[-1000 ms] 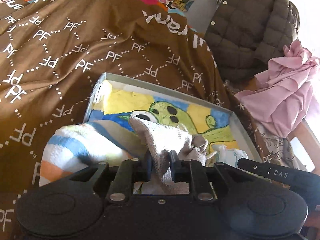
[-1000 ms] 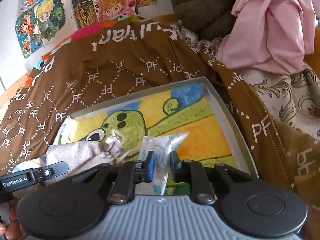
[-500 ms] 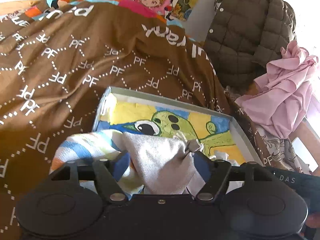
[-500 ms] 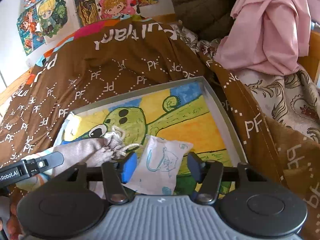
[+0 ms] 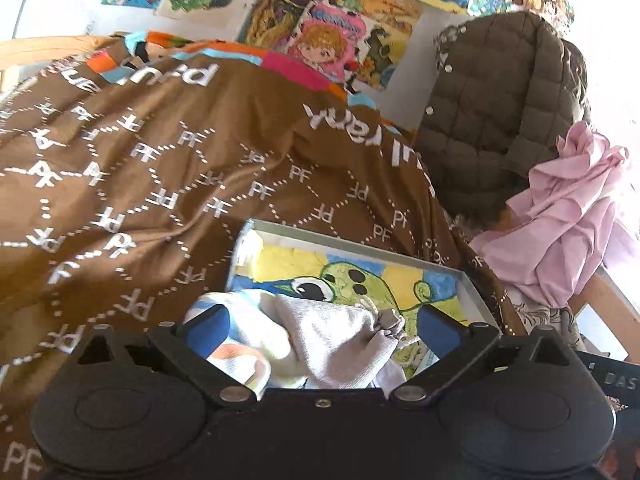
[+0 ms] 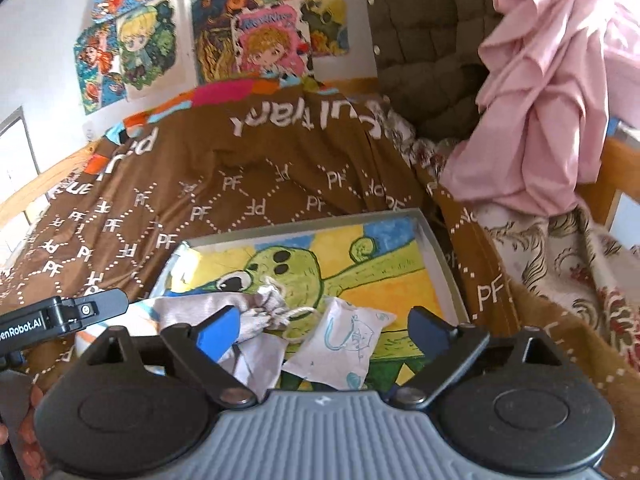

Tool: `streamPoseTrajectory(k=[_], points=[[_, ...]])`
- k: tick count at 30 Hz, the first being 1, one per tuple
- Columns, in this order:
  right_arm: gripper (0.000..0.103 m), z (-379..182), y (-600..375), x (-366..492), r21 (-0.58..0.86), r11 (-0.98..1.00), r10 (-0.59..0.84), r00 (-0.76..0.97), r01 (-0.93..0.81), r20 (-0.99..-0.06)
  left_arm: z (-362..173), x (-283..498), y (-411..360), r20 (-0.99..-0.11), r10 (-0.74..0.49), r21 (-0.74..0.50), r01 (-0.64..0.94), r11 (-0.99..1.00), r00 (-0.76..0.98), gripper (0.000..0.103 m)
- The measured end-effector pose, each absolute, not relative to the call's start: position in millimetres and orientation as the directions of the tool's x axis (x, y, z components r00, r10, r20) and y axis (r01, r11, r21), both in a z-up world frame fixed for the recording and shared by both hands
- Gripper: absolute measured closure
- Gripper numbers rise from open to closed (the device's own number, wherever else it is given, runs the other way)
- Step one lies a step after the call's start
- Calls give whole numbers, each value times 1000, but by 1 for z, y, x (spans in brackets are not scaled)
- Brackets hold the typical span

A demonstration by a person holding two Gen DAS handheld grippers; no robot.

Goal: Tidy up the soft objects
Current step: 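Open both tools to drop the pouch and packet into the tray, then move both open tools back toward the remaining items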

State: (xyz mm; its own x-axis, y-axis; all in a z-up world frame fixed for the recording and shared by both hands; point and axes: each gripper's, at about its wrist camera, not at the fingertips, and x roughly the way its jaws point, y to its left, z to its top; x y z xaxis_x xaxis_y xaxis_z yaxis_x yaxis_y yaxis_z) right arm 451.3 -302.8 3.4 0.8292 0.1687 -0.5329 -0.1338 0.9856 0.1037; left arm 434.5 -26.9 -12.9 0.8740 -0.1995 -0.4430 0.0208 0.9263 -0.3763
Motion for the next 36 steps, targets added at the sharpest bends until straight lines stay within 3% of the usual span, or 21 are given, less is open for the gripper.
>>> streamPoseTrajectory(k=[10, 21, 36], points=[[1, 16, -300, 378, 57, 979, 201, 867, -197, -456, 1, 362, -10, -384, -133, -306, 10, 952, 914, 1], [0, 16, -288, 291, -20, 969, 217, 892, -245, -396, 15, 286, -13, -315, -140, -243, 63, 968, 939, 1], [0, 0, -267, 197, -117, 954, 209, 895, -274, -395, -4, 210, -20, -372, -172, -157, 120, 980, 912, 1]])
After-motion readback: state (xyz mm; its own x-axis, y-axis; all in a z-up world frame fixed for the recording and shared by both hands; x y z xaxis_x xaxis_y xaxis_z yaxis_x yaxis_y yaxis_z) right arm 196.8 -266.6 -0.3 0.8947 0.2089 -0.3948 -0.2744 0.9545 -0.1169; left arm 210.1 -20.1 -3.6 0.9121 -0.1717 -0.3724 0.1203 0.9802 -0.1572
